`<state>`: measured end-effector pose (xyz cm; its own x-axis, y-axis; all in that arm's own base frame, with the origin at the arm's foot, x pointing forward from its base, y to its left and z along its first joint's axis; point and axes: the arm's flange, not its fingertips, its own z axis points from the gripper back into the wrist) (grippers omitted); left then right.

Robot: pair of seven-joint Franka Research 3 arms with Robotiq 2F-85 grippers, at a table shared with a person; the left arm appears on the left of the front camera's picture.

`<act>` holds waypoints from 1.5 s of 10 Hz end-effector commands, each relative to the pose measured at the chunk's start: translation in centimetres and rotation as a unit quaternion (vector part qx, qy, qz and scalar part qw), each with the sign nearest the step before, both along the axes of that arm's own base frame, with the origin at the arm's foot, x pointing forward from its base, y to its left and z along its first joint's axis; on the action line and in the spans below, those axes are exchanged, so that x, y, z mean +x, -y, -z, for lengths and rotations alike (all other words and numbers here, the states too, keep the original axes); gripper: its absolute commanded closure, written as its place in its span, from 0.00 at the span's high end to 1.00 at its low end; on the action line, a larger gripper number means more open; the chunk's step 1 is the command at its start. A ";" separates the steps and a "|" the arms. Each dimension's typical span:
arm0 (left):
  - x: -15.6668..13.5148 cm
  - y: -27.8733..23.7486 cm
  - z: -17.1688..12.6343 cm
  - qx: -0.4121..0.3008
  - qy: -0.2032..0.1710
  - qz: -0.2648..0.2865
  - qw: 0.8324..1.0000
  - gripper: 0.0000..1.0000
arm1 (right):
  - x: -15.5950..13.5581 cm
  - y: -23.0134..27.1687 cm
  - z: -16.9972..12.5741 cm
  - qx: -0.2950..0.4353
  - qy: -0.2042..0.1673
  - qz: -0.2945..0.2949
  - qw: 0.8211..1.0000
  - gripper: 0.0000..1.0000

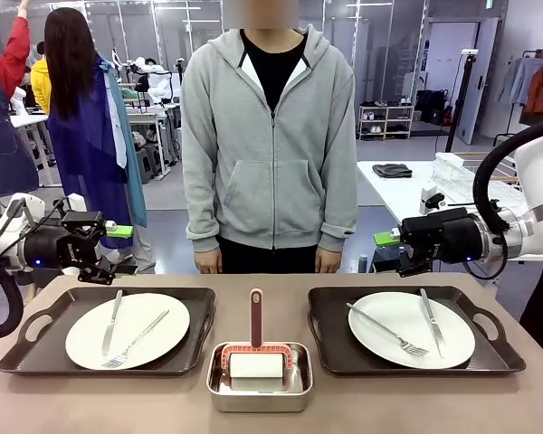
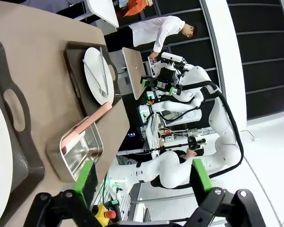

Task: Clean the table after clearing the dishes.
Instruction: When the left (or right) Handle tray is removed, use the left hand (or right hand) to clean the left (or right) side of the table with the Lint Roller.

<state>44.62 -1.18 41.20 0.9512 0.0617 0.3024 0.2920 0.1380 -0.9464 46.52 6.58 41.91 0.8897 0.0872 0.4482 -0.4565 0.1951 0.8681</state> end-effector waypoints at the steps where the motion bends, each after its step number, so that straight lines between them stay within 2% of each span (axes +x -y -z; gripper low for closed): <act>1: -0.2 -0.3 -0.4 -0.007 0.005 0.004 1.000 1.00 | -0.3 -0.1 -0.3 -0.003 0.005 -0.008 1.000 1.00; 2: 0.0 0.0 0.0 0.000 0.000 0.000 1.000 1.00 | 0.0 0.0 0.0 0.000 0.000 0.000 1.000 1.00; 3: 0.4 -2.9 0.1 0.002 -0.036 0.029 0.999 1.00 | -0.1 3.6 -0.2 0.026 -0.010 0.028 0.999 1.00; 4: 0.3 -6.5 -0.1 0.005 -0.025 0.010 1.000 1.00 | -0.8 7.0 0.2 0.036 -0.003 0.069 0.997 1.00; 5: -0.8 -11.4 -0.5 -0.007 -0.038 0.000 0.999 1.00 | -2.2 11.2 0.2 0.060 0.004 0.116 0.991 1.00; 6: -2.5 -16.5 -0.4 0.009 -0.037 -0.018 0.999 1.00 | -3.5 15.4 0.4 0.088 0.003 0.165 0.982 1.00; 7: -4.6 -21.8 -0.2 -0.020 -0.058 -0.011 0.998 1.00 | -4.9 19.4 0.9 0.107 0.004 0.208 0.972 1.00; 8: -6.6 -26.8 0.2 -0.052 -0.055 -0.009 0.997 1.00 | -6.7 22.3 1.3 0.126 0.007 0.232 0.964 1.00; 9: -8.9 -31.4 1.0 -0.055 -0.049 -0.024 0.997 1.00 | -8.7 25.0 1.5 0.129 0.014 0.256 0.958 1.00; 11: -12.2 -37.9 2.0 -0.074 -0.034 -0.061 0.995 1.00 | -11.2 29.9 1.7 0.148 -0.006 0.255 0.956 1.00; 12: -13.1 -39.8 2.3 -0.070 -0.050 -0.057 0.995 1.00 | -11.9 32.2 2.0 0.132 -0.017 0.257 0.957 1.00; 13: -13.5 -40.6 2.3 -0.061 -0.062 -0.082 0.993 1.00 | -12.5 34.0 2.2 0.122 -0.030 0.279 0.952 1.00; 15: -11.4 -39.2 2.3 -0.088 -0.061 -0.091 0.990 1.00 | -11.7 33.6 2.7 0.126 -0.039 0.274 0.952 1.00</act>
<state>32.50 34.45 36.99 0.9513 0.2550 0.1732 0.1678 0.0429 -0.9849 34.57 -26.07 39.46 0.7868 -0.5119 0.3448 -0.3105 0.1545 0.9379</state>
